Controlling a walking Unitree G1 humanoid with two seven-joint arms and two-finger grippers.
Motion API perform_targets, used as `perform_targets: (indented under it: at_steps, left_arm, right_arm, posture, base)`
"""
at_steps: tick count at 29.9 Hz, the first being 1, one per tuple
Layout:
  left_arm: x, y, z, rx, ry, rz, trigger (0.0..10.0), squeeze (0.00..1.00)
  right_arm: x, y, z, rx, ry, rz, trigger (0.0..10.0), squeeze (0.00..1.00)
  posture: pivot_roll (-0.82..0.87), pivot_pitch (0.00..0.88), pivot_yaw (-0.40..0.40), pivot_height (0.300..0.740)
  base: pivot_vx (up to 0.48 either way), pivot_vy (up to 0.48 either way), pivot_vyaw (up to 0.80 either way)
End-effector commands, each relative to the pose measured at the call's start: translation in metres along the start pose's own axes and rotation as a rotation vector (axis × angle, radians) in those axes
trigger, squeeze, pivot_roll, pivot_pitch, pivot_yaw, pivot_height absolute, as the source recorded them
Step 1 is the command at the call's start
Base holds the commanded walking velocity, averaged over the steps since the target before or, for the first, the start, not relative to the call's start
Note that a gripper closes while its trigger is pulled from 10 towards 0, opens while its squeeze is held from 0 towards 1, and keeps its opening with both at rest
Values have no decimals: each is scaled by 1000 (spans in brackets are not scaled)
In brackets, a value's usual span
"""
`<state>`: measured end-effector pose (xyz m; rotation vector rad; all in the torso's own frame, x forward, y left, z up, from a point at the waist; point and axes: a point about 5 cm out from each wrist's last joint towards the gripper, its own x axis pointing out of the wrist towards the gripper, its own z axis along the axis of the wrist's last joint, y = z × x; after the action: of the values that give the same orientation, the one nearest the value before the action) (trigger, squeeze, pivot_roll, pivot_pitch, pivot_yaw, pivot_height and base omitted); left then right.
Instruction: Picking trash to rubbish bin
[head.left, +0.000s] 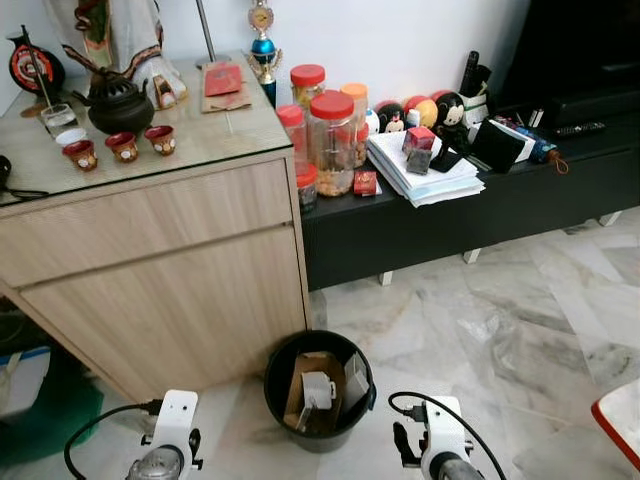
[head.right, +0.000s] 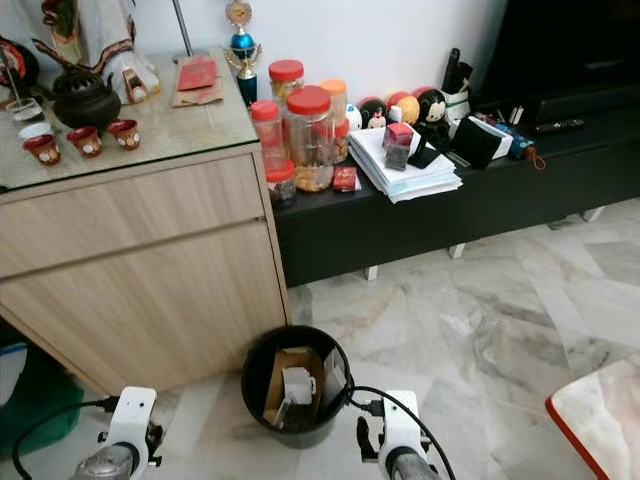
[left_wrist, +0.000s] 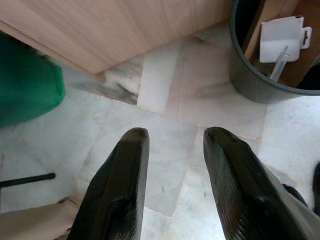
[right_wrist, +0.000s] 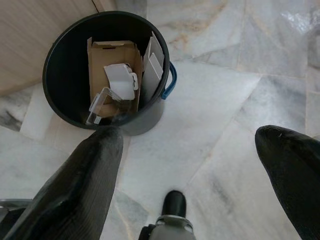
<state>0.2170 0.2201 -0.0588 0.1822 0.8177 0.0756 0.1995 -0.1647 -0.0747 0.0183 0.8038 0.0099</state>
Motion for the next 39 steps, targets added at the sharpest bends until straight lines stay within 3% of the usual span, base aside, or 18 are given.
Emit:
perform_targets:
  at_steps: [1, 12, 39]
  left_arm:
    - [0, 1, 2, -14, -1, 8, 10000, 0]
    - [2, -7, 9, -46, -20, 3, 10000, 0]
    - [2, -6, 7, -44, -15, 3, 10000, 0]
  right_arm:
    - [1, -1, 6, -5, -17, 1, 10000, 0]
    - [3, -9, 15, -16, -36, -16, 10000, 0]
    - [3, -7, 13, 5, -40, -13, 10000, 0]
  posture:
    - [-81, 0, 8, 740]
    - [-81, 0, -13, 740]
    - [-82, 0, -9, 740]
  base:
    - [-244, 0, 0]
    - [-241, 0, 0]
    - [-232, 0, 0]
